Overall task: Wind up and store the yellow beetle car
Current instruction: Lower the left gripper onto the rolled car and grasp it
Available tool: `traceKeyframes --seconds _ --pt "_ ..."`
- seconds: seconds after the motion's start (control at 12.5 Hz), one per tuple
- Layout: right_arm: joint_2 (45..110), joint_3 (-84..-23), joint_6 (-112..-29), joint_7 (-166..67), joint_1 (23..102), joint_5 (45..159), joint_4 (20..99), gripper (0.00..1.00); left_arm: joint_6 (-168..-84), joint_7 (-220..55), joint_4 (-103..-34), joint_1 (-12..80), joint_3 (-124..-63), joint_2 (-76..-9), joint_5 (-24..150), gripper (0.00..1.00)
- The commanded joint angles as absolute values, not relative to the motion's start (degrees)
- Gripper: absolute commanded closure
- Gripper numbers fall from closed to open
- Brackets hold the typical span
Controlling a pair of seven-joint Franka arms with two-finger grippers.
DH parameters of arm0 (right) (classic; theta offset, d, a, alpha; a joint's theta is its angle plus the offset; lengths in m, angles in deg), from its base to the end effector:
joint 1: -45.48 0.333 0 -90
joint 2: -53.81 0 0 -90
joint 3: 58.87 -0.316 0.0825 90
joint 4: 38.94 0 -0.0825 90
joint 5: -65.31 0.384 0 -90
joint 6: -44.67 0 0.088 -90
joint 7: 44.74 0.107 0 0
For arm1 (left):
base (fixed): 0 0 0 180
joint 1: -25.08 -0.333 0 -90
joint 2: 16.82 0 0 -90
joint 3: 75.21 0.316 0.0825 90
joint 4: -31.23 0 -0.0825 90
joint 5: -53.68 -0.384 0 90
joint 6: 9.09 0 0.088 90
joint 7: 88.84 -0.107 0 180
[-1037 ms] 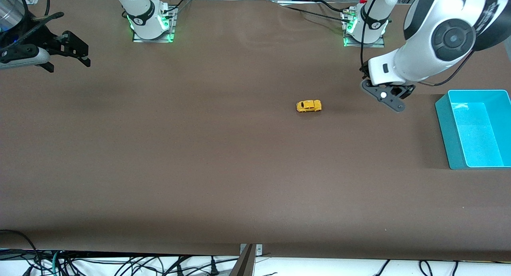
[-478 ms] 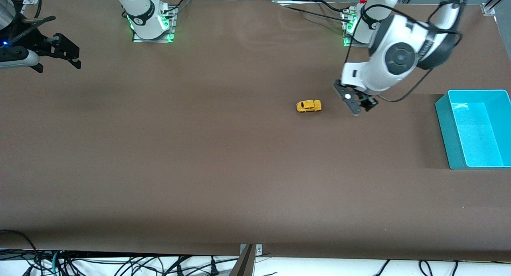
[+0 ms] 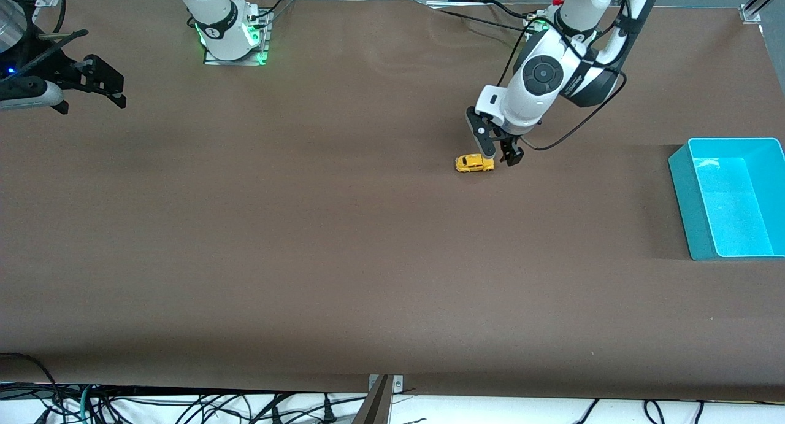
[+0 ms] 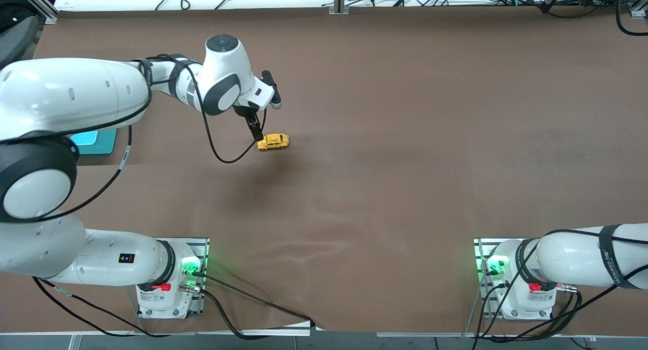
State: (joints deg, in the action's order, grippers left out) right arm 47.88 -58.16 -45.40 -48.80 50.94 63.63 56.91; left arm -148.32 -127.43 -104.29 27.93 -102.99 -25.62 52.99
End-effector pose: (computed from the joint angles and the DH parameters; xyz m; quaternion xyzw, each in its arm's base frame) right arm 0.5201 0.0397 0.6321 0.9969 0.0768 0.0014 0.0140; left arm 0.4292 -0.2571 0.2634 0.8201 -0.5702 -0.0331 0.0344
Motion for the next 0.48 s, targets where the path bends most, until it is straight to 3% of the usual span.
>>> traceKeyframes --seconds 0.0,0.4 --pt "48.80 -58.26 -44.45 -47.82 50.84 62.77 55.11 0.00 -154.45 -129.18 -103.50 27.63 -103.16 -31.57 49.82 0.00" --pt "48.80 -58.26 -44.36 -47.99 50.84 62.76 55.02 0.00 -161.75 -129.44 -103.42 28.34 -103.08 -37.73 46.74 0.00"
